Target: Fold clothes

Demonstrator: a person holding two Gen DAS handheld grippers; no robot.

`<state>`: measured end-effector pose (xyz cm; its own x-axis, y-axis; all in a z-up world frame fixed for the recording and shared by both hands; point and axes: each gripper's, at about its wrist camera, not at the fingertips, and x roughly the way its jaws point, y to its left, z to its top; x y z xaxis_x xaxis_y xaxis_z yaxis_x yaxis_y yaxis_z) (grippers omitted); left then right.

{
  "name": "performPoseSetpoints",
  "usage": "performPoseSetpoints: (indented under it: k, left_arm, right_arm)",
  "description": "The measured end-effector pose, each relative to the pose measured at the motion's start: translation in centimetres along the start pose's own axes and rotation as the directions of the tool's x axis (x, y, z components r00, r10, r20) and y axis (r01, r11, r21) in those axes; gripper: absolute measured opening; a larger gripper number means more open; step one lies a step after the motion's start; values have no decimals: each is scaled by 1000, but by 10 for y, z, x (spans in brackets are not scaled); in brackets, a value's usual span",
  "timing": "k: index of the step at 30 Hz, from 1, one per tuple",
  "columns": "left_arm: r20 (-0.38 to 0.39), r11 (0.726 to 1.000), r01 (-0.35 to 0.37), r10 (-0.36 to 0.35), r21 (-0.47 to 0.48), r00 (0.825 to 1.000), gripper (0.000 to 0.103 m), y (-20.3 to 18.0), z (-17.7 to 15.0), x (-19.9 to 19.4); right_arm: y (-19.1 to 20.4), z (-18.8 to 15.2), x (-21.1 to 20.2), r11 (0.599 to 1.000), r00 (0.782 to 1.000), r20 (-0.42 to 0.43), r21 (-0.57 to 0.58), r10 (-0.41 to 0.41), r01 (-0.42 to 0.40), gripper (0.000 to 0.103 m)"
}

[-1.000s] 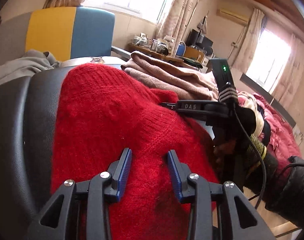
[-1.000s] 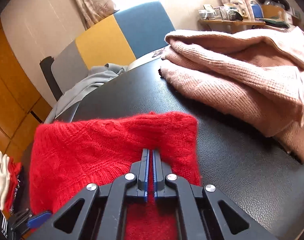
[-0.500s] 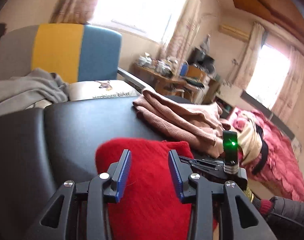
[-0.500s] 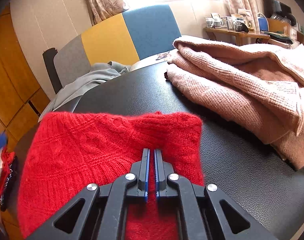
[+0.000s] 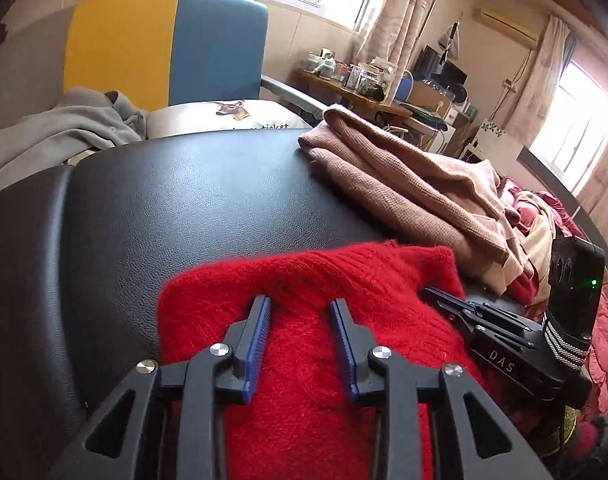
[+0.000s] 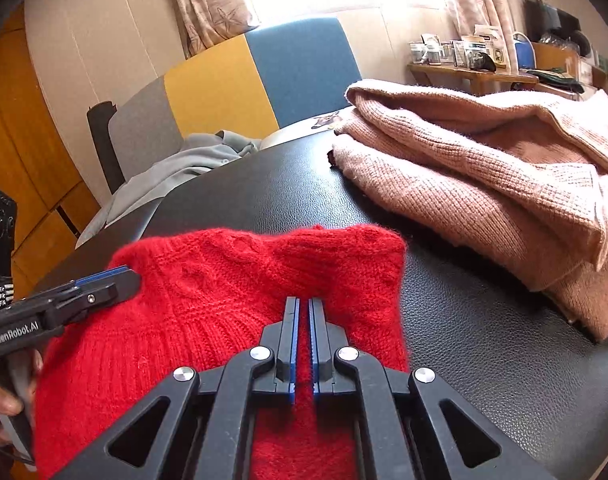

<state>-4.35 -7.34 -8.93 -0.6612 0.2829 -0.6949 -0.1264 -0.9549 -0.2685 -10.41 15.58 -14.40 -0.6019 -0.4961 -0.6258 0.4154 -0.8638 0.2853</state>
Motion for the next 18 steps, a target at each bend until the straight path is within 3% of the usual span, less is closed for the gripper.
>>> performPoseSetpoints:
  k: [5,7,12,14,18]
  left_arm:
    - [90,983,100,-87,-151,992,35,23,-2,-47]
    - [129,981,93,-72,-172,989,37,30,-14,-73]
    - [148,998,58,-52,-36,988,37,14,-50,-111]
    - [139,998,42,-49,55,989,37,-5,-68,-115]
    - [101,992,51,-63,114,993,38,-32,-89,-101]
  right_arm:
    - [0,1,-1,1000,1000,-10,-2,7,-8,3]
    - [0,2,-2,1000,1000,-17,3,15,-15,3]
    - [6,13,-24,999,998,-50,-30,43,-44,14]
    - [14,16,-44,995,998,-30,-77,59,-62,17]
    - [36,5,-86,964,989,-57,-225,134,-144,17]
